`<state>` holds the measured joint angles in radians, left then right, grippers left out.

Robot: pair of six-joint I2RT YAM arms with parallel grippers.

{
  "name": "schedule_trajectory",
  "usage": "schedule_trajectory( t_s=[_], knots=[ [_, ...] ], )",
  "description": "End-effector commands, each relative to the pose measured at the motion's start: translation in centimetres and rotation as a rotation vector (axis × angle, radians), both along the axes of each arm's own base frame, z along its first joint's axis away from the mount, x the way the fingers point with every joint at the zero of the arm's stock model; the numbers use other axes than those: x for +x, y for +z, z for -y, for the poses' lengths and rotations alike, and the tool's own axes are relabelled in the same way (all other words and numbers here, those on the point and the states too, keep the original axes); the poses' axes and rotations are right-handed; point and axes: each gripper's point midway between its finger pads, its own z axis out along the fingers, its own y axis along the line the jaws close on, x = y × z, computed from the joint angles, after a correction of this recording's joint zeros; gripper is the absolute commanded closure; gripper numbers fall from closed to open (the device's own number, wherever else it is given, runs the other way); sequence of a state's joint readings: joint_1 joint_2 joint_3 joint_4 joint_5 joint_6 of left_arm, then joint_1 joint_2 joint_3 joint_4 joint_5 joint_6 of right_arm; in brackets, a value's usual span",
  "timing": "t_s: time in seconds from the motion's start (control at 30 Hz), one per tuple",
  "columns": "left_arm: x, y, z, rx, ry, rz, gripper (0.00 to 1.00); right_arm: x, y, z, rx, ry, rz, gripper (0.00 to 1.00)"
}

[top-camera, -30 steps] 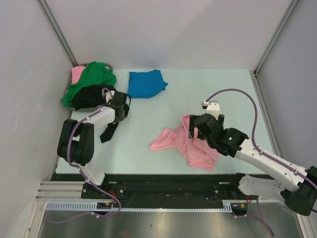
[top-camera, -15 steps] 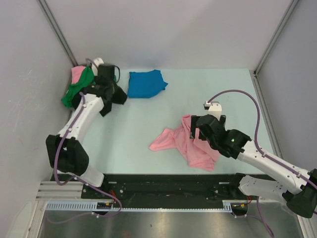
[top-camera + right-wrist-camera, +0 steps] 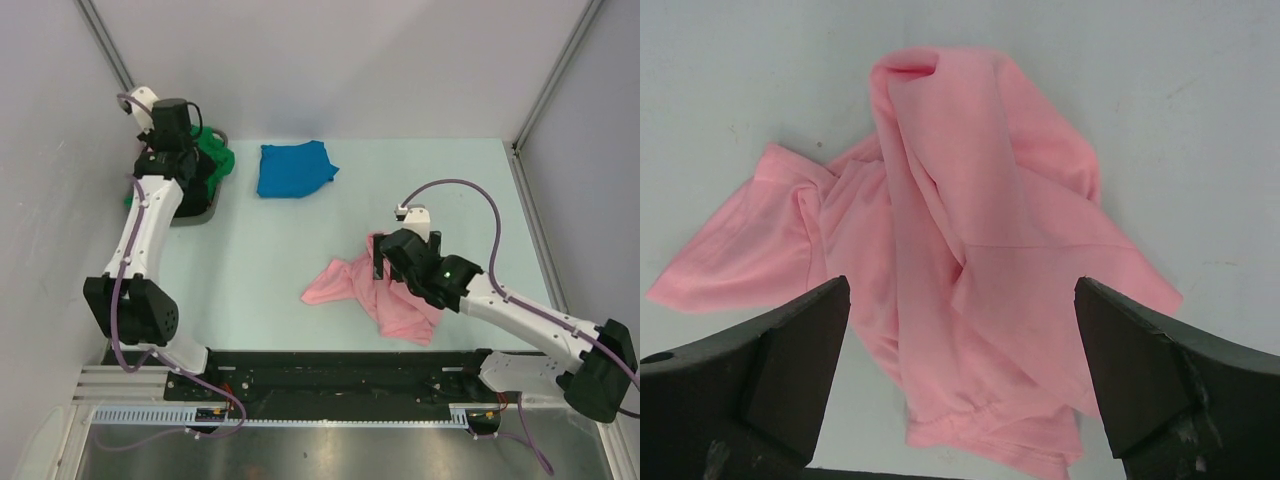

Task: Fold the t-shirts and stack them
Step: Flatten the tshirt out

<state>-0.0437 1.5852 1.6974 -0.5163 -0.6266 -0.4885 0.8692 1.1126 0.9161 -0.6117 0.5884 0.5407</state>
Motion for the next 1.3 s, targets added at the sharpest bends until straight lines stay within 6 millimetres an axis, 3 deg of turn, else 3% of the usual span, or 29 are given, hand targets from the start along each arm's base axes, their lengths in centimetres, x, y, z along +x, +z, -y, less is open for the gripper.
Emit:
schedule_trajectory(
  t_s=[0.0,0.07,0.17,0.3,0.33,0.4,0.43,0.5,0.53,0.57,0.63,0.67,0.7,0.8,0.87,0.9,1.0,1.03,1.07,1.1,1.2,1.23,1.27],
  knots=[
    [-0.4,-0.4,-0.6,0.013,0.067,0.065,1.0,1.0,-0.9,-1.6,-0.003,0.03,0.003,0.0],
    [-0.2,-3.0,-1.2,0.007,0.076,0.042,1.0,1.3,-1.5,-2.0,-0.015,0.036,-0.005,0.0],
    [0.6,-5.0,-2.5,0.002,0.092,0.047,1.0,1.8,-1.9,-2.6,-0.005,0.048,-0.012,0.0],
    [1.1,-4.2,-2.7,0.042,0.107,0.149,0.99,2.2,-3.4,-3.0,-0.028,0.056,-0.042,0.0],
    [1.2,-3.0,-3.1,0.054,0.139,0.219,1.0,2.3,-3.6,-3.1,-0.028,0.058,-0.046,0.0],
    [0.8,-3.9,-3.4,0.086,0.18,0.223,1.0,2.5,-4.4,-3.2,-0.041,0.059,-0.064,0.0],
    [0.7,-3.0,-3.8,0.1,0.224,0.273,1.0,2.6,-4.7,-3.4,-0.037,0.061,-0.068,0.0],
    [0.3,-4.1,-4.0,0.16,0.246,0.259,1.0,2.8,-5.0,-3.6,-0.04,0.067,-0.074,0.0],
    [0.2,-2.9,-4.2,0.164,0.269,0.337,1.0,3.0,-5.3,-3.7,-0.036,0.068,-0.078,0.0],
    [-0.3,-4.6,-4.3,0.204,0.26,0.303,1.0,3.2,-5.3,-3.9,-0.032,0.071,-0.078,0.0],
    [-0.4,-5.0,-4.6,0.212,0.275,0.341,1.0,3.4,-5.9,-4.2,-0.028,0.077,-0.089,0.0],
    [-0.2,-6.9,-4.7,0.236,0.281,0.293,1.0,3.5,-6.1,-4.3,-0.026,0.078,-0.094,0.0],
    [0.0,-7.4,-5.1,0.245,0.289,0.282,1.0,3.6,-6.2,-4.5,-0.026,0.082,-0.096,0.0],
    [1.5,-9.7,-6.1,0.277,0.303,0.219,1.0,3.7,-6.8,-5.0,-0.028,0.092,-0.112,0.0],
    [2.4,-9.8,-6.6,0.284,0.31,0.214,1.0,3.8,-7.2,-5.0,-0.038,0.095,-0.122,0.0],
    [3.0,-11.0,-6.9,0.288,0.312,0.191,1.0,3.8,-7.2,-5.0,-0.04,0.097,-0.124,0.0],
    [4.8,-11.0,-6.9,0.289,0.302,0.203,1.0,3.9,-7.6,-5.1,-0.058,0.104,-0.13,0.0],
    [5.0,-12.3,-8.2,0.298,0.317,0.162,1.0,4.1,-7.6,-5.2,-0.059,0.104,-0.129,0.0],
    [5.7,-11.5,-8.4,0.301,0.323,0.173,0.98,4.1,-7.8,-5.0,-0.067,0.103,-0.135,0.0],
    [5.8,-11.6,-9.0,0.306,0.338,0.164,0.94,4.1,-8.1,-5.0,-0.075,0.103,-0.14,0.0],
    [6.3,-11.8,-9.9,0.297,0.336,0.152,0.6,4.3,-8.4,-5.3,-0.079,0.107,-0.145,0.0],
    [6.2,-11.9,-10.1,0.28,0.342,0.16,0.28,4.4,-8.7,-5.4,-0.079,0.106,-0.153,0.0],
    [6.2,-11.4,-10.3,0.27,0.338,0.166,0.17,4.4,-8.9,-5.5,-0.079,0.109,-0.157,0.0]
  ],
)
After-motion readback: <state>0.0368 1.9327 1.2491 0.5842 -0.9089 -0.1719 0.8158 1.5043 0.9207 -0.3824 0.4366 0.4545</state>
